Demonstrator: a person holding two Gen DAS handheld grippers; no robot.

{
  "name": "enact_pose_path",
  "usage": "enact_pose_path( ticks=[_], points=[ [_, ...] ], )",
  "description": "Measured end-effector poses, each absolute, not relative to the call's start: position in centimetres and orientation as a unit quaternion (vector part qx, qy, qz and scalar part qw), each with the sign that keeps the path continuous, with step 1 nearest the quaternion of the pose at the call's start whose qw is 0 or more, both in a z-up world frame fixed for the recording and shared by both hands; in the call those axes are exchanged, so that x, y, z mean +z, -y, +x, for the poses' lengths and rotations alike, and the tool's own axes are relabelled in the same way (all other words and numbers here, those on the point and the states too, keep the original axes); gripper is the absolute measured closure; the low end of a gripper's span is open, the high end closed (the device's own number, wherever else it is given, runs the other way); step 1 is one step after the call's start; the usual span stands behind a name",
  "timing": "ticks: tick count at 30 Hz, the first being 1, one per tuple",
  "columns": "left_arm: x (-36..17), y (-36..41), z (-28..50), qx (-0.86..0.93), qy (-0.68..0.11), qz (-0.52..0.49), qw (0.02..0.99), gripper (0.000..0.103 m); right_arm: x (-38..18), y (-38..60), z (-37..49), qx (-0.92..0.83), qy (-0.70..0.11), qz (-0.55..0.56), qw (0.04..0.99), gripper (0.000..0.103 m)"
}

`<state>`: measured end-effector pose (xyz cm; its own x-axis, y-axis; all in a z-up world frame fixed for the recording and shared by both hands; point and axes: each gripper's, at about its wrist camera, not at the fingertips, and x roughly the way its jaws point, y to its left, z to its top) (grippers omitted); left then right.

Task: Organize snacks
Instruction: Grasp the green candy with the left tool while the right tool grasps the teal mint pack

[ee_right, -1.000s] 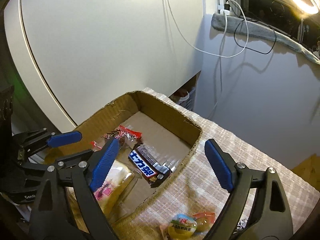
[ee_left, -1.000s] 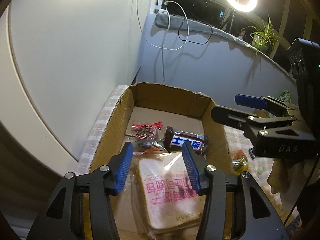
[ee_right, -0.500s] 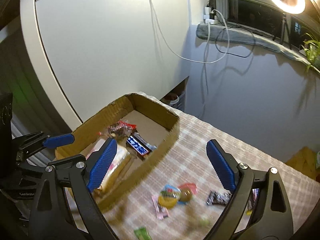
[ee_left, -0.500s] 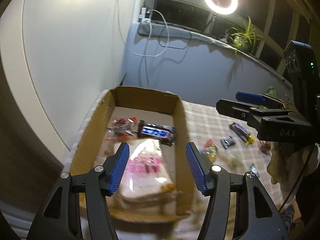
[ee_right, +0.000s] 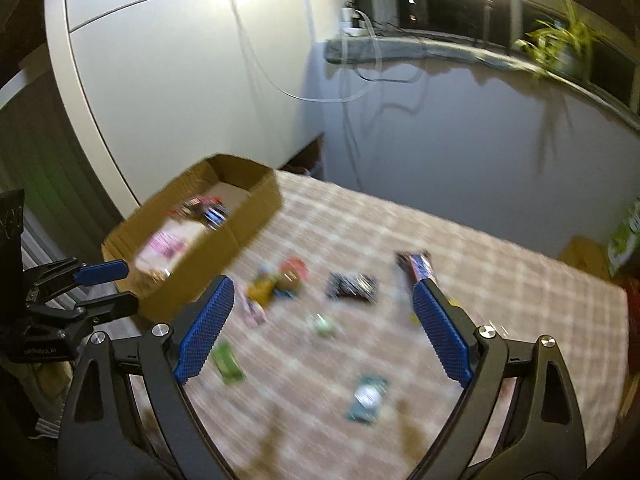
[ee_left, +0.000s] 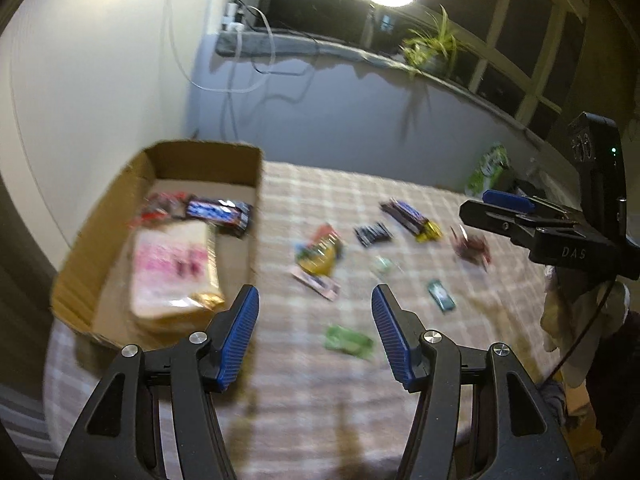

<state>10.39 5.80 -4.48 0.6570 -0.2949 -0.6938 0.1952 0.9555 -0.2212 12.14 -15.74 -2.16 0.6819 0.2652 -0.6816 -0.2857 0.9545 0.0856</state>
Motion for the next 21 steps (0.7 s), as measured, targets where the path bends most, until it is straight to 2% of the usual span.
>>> enact_pose_path(
  ticks=[12,16,21],
  points=[
    [-9.0,-0.9,10.0,-0.153,-0.437,-0.009,0.886,0.045,-8.4,19.7,8.5,0.117,-0.434,-0.001,0.893,0.010],
    [-10.1,-0.1,10.7,-0.145,-0.441,0.030,0.885,0.046,-10.0,19.4,8.9,0.112,-0.452,-0.006,0.885,0.024],
    [-11.4,0.2,11.6,-0.144,-0.450,0.052,0.880,0.052,-11.1,18.8,9.5,0.106,-0.465,-0.013,0.879,0.031]
  ],
)
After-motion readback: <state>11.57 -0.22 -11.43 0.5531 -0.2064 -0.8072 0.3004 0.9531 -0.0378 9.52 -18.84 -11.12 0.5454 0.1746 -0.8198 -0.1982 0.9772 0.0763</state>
